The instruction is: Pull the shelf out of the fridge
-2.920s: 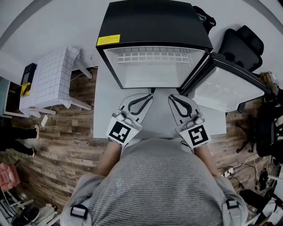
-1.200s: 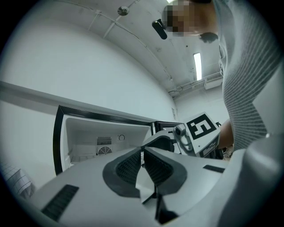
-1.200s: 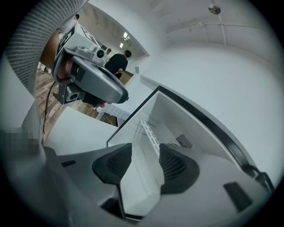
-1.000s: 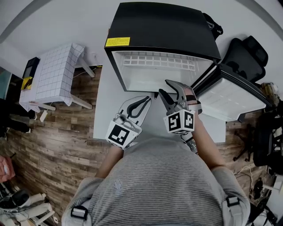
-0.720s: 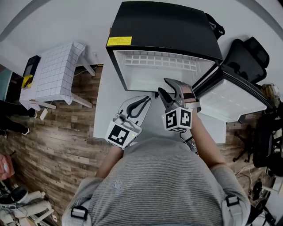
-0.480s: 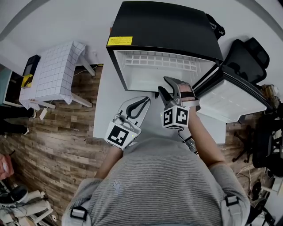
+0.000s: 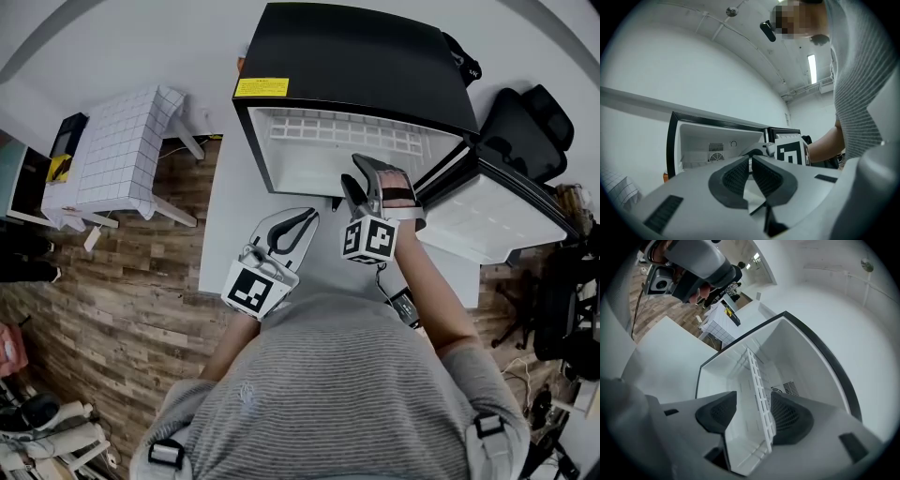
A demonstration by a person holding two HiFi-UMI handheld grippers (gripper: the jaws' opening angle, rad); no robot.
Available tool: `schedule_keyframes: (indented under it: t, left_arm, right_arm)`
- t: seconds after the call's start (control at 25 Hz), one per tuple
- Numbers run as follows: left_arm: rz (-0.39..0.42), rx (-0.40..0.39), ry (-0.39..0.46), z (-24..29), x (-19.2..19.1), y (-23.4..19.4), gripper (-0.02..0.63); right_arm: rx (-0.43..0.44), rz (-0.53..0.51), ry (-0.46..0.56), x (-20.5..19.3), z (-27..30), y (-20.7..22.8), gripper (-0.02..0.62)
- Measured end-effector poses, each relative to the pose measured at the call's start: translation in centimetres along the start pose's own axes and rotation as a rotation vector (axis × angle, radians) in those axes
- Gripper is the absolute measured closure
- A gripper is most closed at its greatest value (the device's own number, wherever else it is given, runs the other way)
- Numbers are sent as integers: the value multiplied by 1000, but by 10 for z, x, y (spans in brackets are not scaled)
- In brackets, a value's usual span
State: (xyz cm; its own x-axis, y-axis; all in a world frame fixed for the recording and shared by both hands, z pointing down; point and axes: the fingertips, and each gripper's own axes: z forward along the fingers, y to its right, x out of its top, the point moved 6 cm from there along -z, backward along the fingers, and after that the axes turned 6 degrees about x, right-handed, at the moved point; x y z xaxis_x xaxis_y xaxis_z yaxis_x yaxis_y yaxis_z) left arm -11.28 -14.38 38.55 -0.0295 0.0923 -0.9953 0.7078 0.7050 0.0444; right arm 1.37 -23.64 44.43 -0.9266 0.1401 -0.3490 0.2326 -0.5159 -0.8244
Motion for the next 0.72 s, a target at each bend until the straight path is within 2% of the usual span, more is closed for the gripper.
schedule_keyframes:
  t: [0.72]
  left_arm:
    - [8, 21, -15, -10, 0, -1, 594]
  right_arm:
    - [-38, -85, -72, -7, 35, 7, 377]
